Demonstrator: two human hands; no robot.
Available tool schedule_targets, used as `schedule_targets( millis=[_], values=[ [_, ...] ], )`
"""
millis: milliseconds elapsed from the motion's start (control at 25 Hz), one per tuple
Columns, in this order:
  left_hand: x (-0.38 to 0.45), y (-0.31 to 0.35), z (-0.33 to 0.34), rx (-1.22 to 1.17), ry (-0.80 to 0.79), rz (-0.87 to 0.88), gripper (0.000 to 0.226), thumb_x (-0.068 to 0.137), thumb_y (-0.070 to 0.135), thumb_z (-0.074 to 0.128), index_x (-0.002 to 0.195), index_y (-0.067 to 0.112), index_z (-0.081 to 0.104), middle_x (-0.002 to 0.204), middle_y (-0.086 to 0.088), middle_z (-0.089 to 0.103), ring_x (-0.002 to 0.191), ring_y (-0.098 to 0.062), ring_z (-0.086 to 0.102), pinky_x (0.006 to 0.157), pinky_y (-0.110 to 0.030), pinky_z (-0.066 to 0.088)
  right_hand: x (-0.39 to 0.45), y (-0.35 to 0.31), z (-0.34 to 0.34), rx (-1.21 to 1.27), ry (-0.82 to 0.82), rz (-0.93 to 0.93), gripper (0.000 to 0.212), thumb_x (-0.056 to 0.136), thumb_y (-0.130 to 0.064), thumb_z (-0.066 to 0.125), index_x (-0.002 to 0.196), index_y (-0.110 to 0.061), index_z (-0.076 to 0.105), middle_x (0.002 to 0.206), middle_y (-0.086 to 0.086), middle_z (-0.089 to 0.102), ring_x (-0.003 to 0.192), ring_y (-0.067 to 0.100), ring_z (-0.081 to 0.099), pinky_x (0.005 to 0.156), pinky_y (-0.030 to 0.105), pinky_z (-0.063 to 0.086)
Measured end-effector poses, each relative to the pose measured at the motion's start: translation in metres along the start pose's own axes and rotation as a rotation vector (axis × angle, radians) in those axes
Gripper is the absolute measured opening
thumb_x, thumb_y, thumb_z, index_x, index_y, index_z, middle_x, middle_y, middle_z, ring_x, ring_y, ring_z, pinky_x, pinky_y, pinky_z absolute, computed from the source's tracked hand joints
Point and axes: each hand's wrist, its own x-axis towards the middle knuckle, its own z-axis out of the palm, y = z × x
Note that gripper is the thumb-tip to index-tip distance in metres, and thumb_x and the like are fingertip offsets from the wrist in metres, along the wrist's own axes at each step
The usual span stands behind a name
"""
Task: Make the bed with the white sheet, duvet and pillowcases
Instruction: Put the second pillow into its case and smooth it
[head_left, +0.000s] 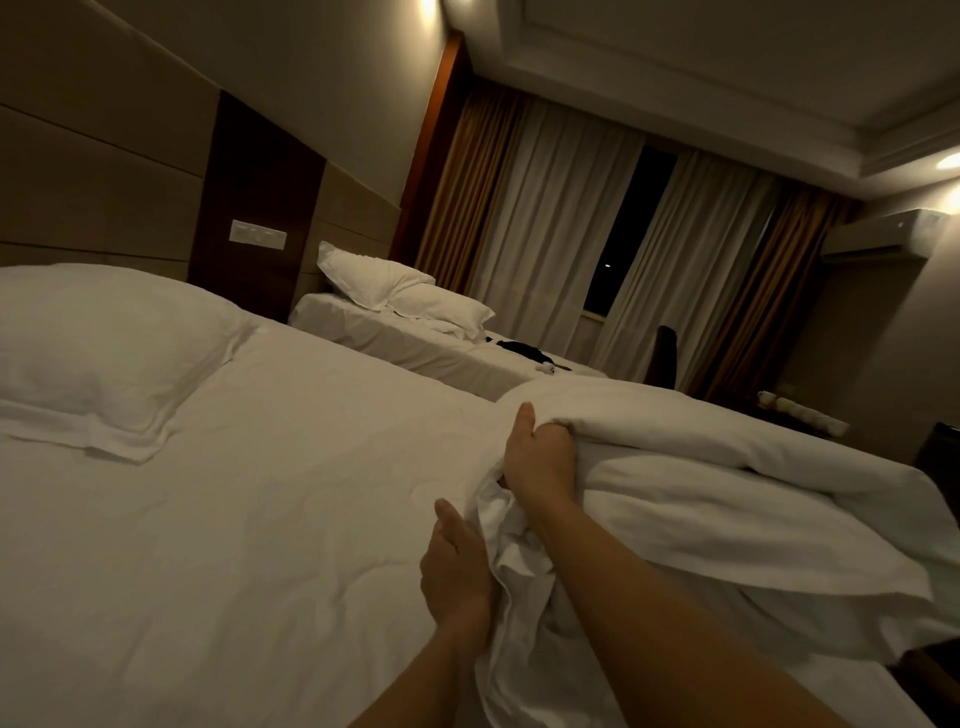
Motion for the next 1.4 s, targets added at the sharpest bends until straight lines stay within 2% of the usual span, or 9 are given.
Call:
schedule_targets(
  millis=[200, 320, 440, 560, 760, 880, 1000, 1160, 1400],
  values=[
    [-0.006, -0.006, 0.006, 0.111, -0.033, 0.119, 0.055, 0.108, 0.041, 0.026, 0.135, 0.005, 0.059, 0.119, -0.020, 0.067, 0.107, -0.035, 0.062, 0.090, -0.036, 0.043, 0.008, -0.009, 0.000, -0.074, 0.078, 0.037, 0.054, 0.108, -0.035, 0.032, 0.107, 0.006, 0.066, 0.113, 0.022, 0.069, 0.105, 0.035, 0.065, 0.092, 0.042, 0.052],
    [-0.010, -0.003, 0.010, 0.047, -0.008, 0.252, 0.082, 0.093, 0.062, 0.011, 0.091, 0.008, 0.073, 0.086, -0.018, 0.071, 0.079, -0.036, 0.065, 0.071, -0.041, 0.048, 0.016, -0.020, 0.004, -0.091, 0.145, 0.098, 0.052, 0.109, -0.031, 0.031, 0.100, 0.005, 0.067, 0.105, 0.021, 0.070, 0.099, 0.035, 0.066, 0.084, 0.041, 0.051],
    [-0.011, -0.007, 0.011, 0.092, 0.005, 0.275, 0.088, 0.086, 0.068, 0.002, 0.079, 0.011, 0.069, 0.075, -0.014, 0.069, 0.071, -0.033, 0.064, 0.066, -0.041, 0.049, 0.018, -0.026, 0.005, -0.092, 0.179, 0.097, 0.051, 0.109, -0.031, 0.030, 0.094, 0.002, 0.066, 0.101, 0.020, 0.070, 0.096, 0.035, 0.066, 0.080, 0.039, 0.050],
    [-0.011, -0.013, 0.010, 0.073, 0.055, 0.195, 0.089, 0.091, 0.063, 0.004, 0.094, 0.009, 0.074, 0.093, -0.018, 0.073, 0.088, -0.036, 0.066, 0.080, -0.042, 0.051, 0.003, -0.008, 0.000, -0.056, 0.114, -0.057, 0.050, 0.109, -0.034, 0.032, 0.076, -0.006, 0.058, 0.088, 0.017, 0.069, 0.081, 0.028, 0.064, 0.075, 0.034, 0.050],
    [-0.012, -0.020, 0.004, 0.017, 0.081, 0.047, 0.061, 0.106, 0.046, 0.020, 0.132, 0.009, 0.061, 0.130, -0.020, 0.063, 0.121, -0.038, 0.056, 0.105, -0.043, 0.039, -0.007, 0.012, -0.010, -0.040, 0.003, -0.099, 0.051, 0.101, -0.043, 0.048, 0.073, -0.007, 0.068, 0.073, 0.003, 0.070, 0.070, 0.020, 0.066, 0.073, 0.031, 0.053],
    [-0.014, -0.023, 0.002, 0.002, 0.068, 0.074, 0.054, 0.105, 0.048, 0.020, 0.113, 0.013, 0.061, 0.119, -0.019, 0.065, 0.111, -0.038, 0.059, 0.094, -0.043, 0.041, -0.023, 0.011, -0.009, -0.185, -0.086, -0.126, 0.050, 0.098, -0.046, 0.054, 0.060, -0.014, 0.062, 0.060, 0.000, 0.062, 0.058, 0.017, 0.061, 0.066, 0.035, 0.055],
    [-0.014, -0.017, 0.005, -0.023, 0.091, 0.083, 0.047, 0.104, 0.048, 0.020, 0.094, 0.016, 0.052, 0.105, -0.019, 0.066, 0.099, -0.039, 0.060, 0.083, -0.043, 0.041, -0.023, -0.001, -0.009, -0.285, -0.105, -0.120, 0.047, 0.100, -0.047, 0.049, 0.084, -0.007, 0.069, 0.083, 0.007, 0.069, 0.079, 0.024, 0.066, 0.071, 0.036, 0.053],
    [-0.011, -0.007, 0.014, -0.019, 0.099, 0.103, 0.049, 0.104, 0.048, 0.021, 0.093, 0.013, 0.053, 0.102, -0.020, 0.066, 0.095, -0.039, 0.060, 0.077, -0.040, 0.039, -0.007, -0.013, -0.009, -0.344, -0.050, -0.078, 0.058, 0.102, -0.052, 0.044, 0.114, 0.000, 0.067, 0.115, 0.014, 0.068, 0.105, 0.031, 0.064, 0.079, 0.033, 0.046],
    [-0.002, -0.009, 0.015, 0.207, -0.028, 0.123, 0.052, 0.108, 0.044, 0.029, 0.128, 0.008, 0.061, 0.116, -0.017, 0.068, 0.108, -0.035, 0.062, 0.092, -0.040, 0.046, 0.000, -0.007, 0.004, -0.354, 0.047, -0.134, 0.053, 0.108, -0.035, 0.033, 0.097, 0.002, 0.070, 0.101, 0.016, 0.072, 0.090, 0.028, 0.067, 0.072, 0.032, 0.046]
  ],
)
